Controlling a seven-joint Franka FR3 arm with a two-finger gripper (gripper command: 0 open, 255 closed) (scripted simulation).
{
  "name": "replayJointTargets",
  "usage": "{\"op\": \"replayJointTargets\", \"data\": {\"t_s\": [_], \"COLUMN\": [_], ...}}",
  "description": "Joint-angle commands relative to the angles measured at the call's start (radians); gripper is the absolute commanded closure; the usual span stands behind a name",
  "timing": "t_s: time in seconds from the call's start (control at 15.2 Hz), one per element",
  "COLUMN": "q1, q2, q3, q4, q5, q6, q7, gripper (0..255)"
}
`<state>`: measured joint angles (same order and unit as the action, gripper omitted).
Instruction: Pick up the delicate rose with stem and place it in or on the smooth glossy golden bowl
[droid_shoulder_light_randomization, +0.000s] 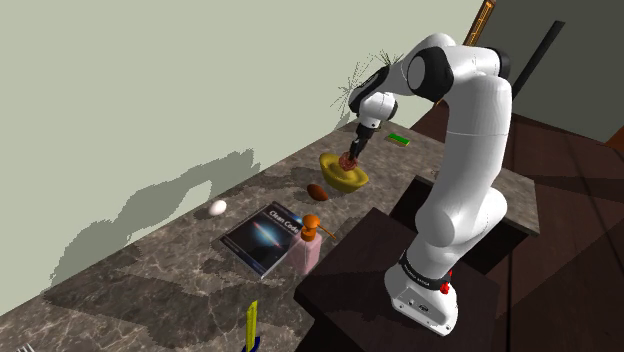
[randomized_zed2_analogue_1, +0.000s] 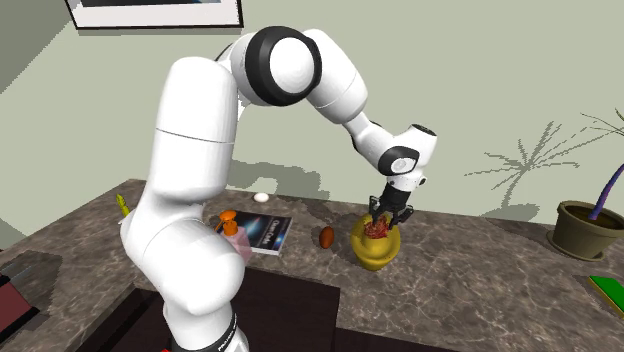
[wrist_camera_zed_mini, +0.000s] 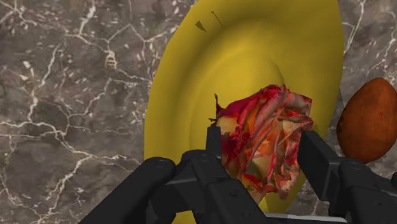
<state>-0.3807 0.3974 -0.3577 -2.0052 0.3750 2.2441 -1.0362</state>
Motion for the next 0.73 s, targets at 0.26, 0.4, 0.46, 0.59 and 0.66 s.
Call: {"op": "replayJointTargets", "data": {"t_s": [0.26,0.4,0.46,0.59,0.66], "q1": [0.008,0.004,0.005,0.005,0.005], "q2": [-0.002,-0.004,-0.022,-0.052,-0.052], "q3": [0.001,-0.004,-0.011,-0.022,-0.022], "q4": [-0.027,-0.005,0.006,0.029,0.029], "q5": [-0.007,-0.014,-0.027,-0.049,-0.049], "q6": [-0.005,-0.029,-0.056,-0.106,-0.106], "q7": [0.008,0.01,0.019,0.032,0.032], "gripper": [0,0,0,0,0]}}
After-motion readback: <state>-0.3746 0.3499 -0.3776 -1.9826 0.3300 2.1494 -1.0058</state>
